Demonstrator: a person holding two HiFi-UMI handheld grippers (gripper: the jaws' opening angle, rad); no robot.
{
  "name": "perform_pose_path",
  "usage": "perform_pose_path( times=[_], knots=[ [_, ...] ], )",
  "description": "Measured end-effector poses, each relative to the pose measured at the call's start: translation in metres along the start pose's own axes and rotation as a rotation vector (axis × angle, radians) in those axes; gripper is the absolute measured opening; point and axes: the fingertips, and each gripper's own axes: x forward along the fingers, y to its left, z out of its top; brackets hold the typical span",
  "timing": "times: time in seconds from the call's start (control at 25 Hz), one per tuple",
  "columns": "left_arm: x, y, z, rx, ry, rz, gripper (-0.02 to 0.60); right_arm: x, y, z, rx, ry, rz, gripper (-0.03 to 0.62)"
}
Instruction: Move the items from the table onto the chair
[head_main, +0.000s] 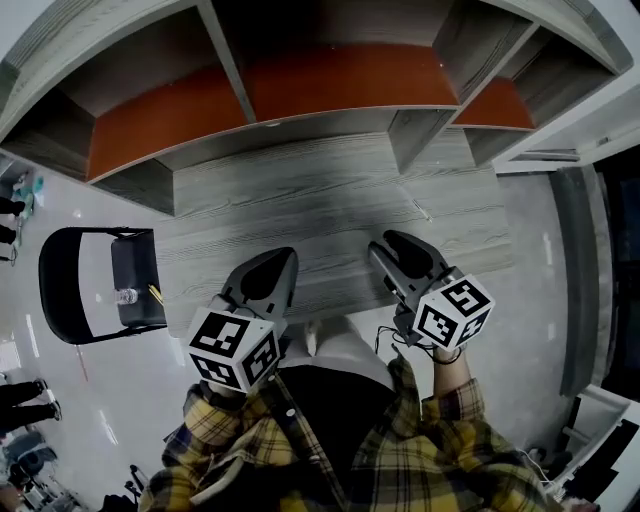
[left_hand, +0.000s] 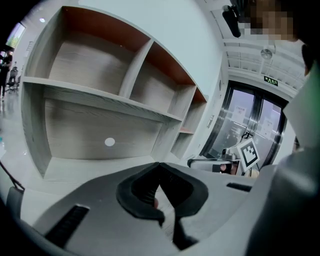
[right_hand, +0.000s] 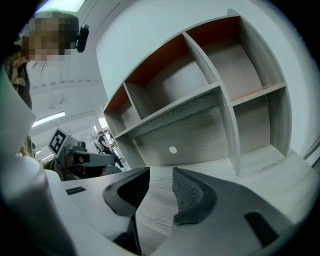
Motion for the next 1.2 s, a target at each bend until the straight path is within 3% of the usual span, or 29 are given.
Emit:
perform_pose_path(
  times=[0.24, 0.68, 1.04, 1.2],
  knots=[
    [0.010, 0.014, -0.016, -0.042, 0.052, 0.034, 0.003, 0.014, -0.064, -0.030, -0.034, 0.110, -0.051, 0.143],
    [0.005, 0.041, -0.038, -0.103, 0.123, 0.130, 0.003, 0.031, -0.206, -0.094, -0.152, 0.390, -0.277, 0.143],
    [0.004, 0.052, -0.050, -0.159, 0.138, 0.160, 0.003, 0.040, -0.273, -0.118, -0.219, 0.516, -0.415, 0.141],
    [0.004, 0.053, -0.053, -0.165, 0.141, 0.166, 0.003, 0.039, -0.280, -0.127, -0.222, 0.537, -0.413, 0.138]
  ],
)
